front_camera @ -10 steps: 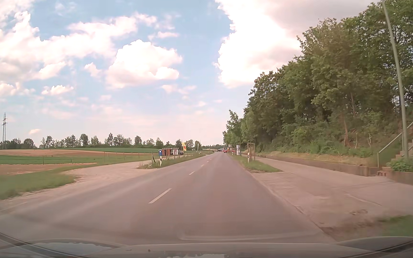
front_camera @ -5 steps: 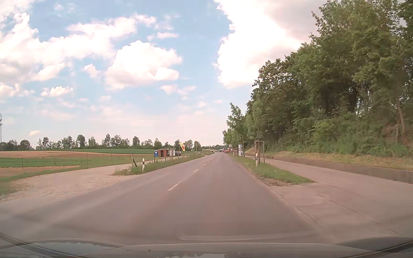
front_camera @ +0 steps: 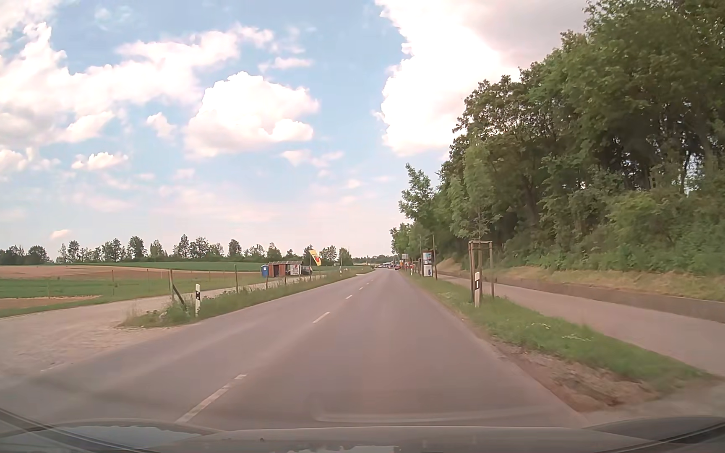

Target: Follow the waypoints while adhering to traffic rules and regulations

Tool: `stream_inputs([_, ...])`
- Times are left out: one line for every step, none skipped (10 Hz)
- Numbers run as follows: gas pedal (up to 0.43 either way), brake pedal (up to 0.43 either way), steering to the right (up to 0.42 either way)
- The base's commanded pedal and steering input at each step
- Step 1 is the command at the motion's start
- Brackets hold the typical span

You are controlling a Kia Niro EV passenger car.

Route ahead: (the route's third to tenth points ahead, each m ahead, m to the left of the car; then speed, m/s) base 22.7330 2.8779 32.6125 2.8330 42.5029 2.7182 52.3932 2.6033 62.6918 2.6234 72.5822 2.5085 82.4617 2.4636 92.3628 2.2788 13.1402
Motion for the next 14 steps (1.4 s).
stream_inputs([0.059, 0.018, 0.0])
stream_inputs([0.059, 0.018, 0.0])
stream_inputs([0.059, 0.018, -0.001])
stream_inputs([0.059, 0.018, -0.003])
stream_inputs([0.059, 0.018, -0.005])
stream_inputs([0.059, 0.018, -0.004])
stream_inputs([0.059, 0.018, -0.003])
stream_inputs([0.047, 0.018, -0.003])
stream_inputs([0.047, 0.018, -0.003])
stream_inputs([0.039, 0.018, -0.002])
stream_inputs([0.039, 0.018, -0.002])
stream_inputs([0.028, 0.018, -0.002])
stream_inputs([0.0, 0.018, -0.001])
stream_inputs([0.0, 0.018, -0.001])
